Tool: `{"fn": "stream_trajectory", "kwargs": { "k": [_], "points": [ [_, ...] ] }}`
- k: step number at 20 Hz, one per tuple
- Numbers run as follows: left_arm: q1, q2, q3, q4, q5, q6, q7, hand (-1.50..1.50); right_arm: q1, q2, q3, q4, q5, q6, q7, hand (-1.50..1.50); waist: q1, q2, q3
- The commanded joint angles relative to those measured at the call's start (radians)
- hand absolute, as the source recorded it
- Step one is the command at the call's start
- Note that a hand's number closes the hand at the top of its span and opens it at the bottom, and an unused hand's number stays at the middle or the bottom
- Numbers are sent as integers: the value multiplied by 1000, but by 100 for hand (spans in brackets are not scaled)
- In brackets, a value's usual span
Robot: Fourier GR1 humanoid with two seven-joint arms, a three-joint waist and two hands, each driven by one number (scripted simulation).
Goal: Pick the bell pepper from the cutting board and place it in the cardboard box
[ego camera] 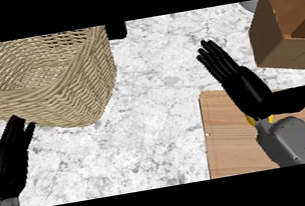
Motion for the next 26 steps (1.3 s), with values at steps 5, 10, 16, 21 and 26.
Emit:
{"fn": "stream_trajectory", "kwargs": {
  "k": [5,10,16,21,26],
  "points": [
    [-83,145,-32,-15,-141,-85,-75,0,0,-315,-274,-217,-24,62,-54,-150,-150,-46,49],
    [-87,178,-87,-39,-161,-161,-85,0,168,-579,-456,-168,41,189,-178,-150,-142,-26,52],
    [-140,189,-101,-26,-173,-203,-83,0,354,-678,-580,-177,236,257,-527,-150,-87,-20,51],
    [-187,154,-120,7,-196,-209,-94,0,504,-731,-643,-227,400,250,-648,-150,-59,-16,49],
    [-170,146,-125,9,-214,-207,-111,0,621,-814,-657,-434,586,209,-523,-150,-64,-21,45]
  ]
}}
